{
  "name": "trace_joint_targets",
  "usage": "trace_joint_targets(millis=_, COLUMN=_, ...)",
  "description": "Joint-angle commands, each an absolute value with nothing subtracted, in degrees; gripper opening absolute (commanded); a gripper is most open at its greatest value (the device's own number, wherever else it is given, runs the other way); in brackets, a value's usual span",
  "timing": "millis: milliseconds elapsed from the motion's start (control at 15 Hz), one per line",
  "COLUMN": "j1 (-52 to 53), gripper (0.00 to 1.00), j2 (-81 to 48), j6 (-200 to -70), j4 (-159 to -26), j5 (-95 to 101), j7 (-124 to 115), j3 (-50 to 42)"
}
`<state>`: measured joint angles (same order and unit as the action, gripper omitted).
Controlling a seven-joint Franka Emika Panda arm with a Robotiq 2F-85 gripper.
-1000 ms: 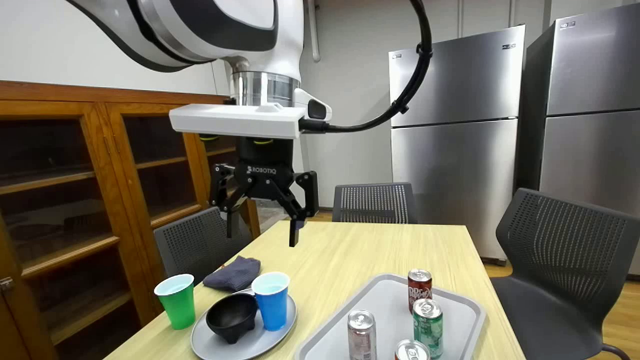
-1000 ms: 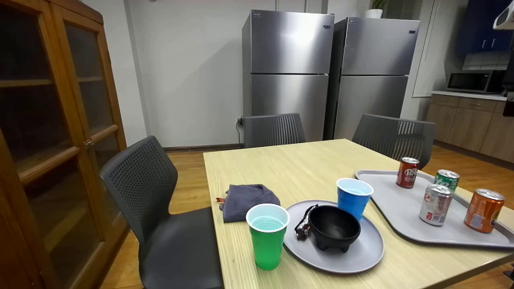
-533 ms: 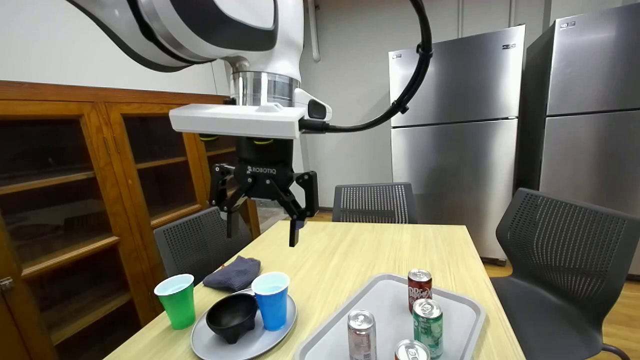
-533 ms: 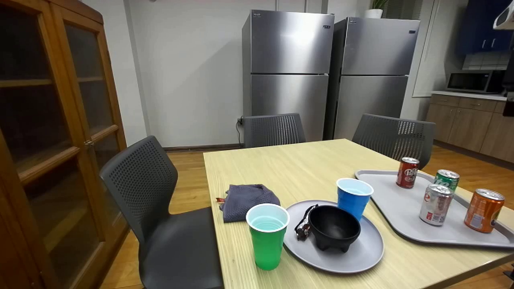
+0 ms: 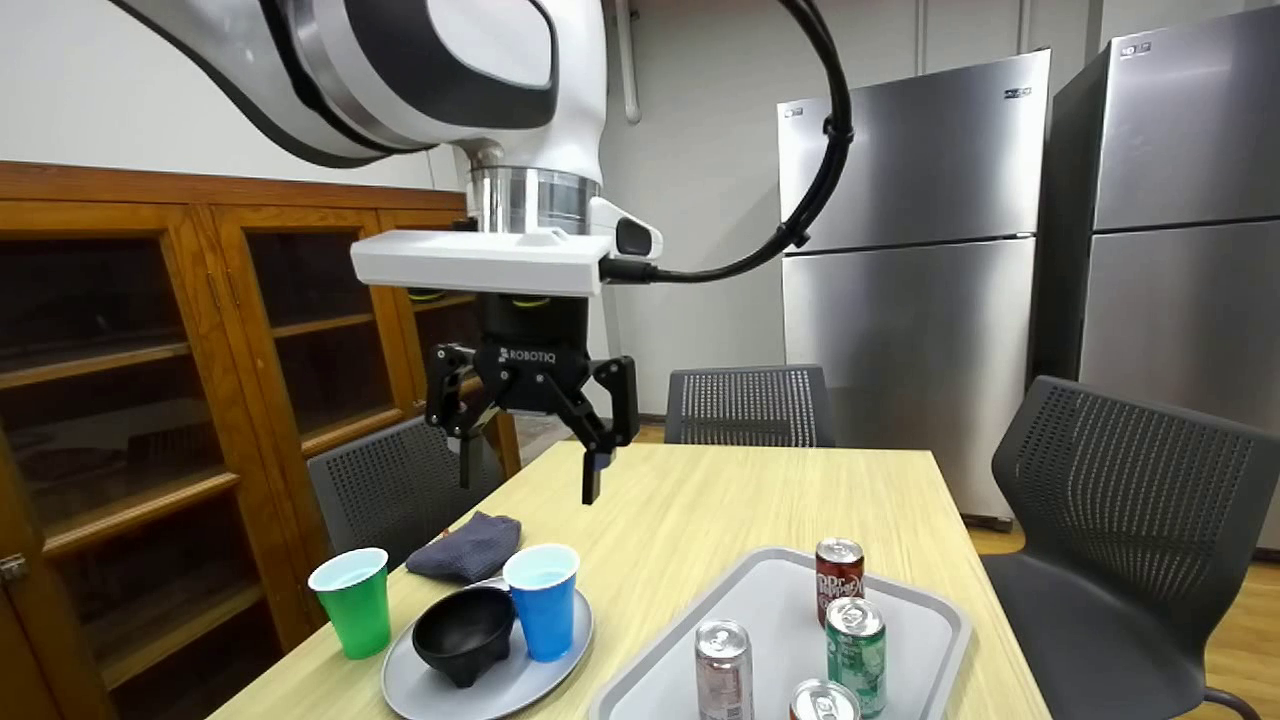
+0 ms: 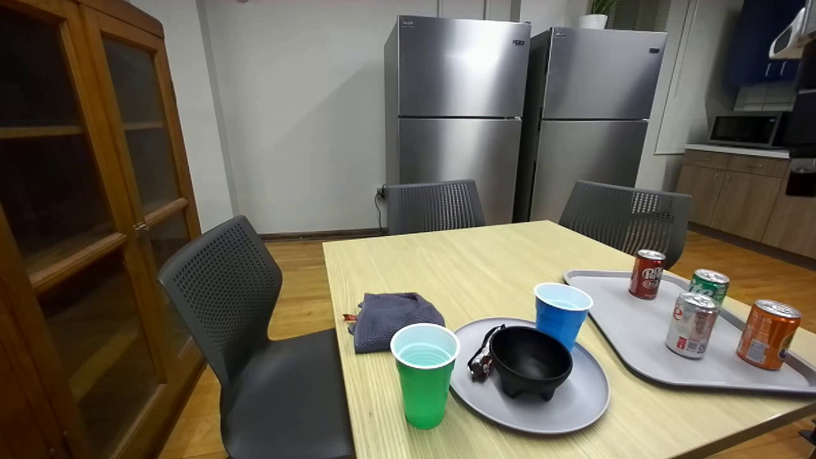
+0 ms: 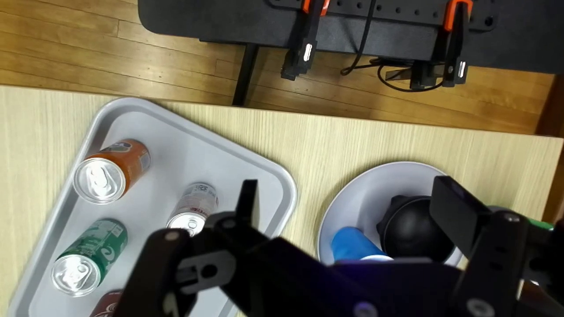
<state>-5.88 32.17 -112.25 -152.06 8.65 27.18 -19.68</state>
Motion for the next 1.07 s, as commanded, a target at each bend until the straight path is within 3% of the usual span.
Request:
trace_joint_targets(millis=0, j1=-6.23, gripper=1.00, j2=27.84, j6=-116.25, j4=-152.00, j5=9.13, j7=25.72, j3=-16.94)
trace_joint_targets(millis=1000, j1=-3.31, gripper=1.00, j2=14.79, j6=-131.60, j4=-151.40, j5=2.64, j7=17.53, j3=-9.83)
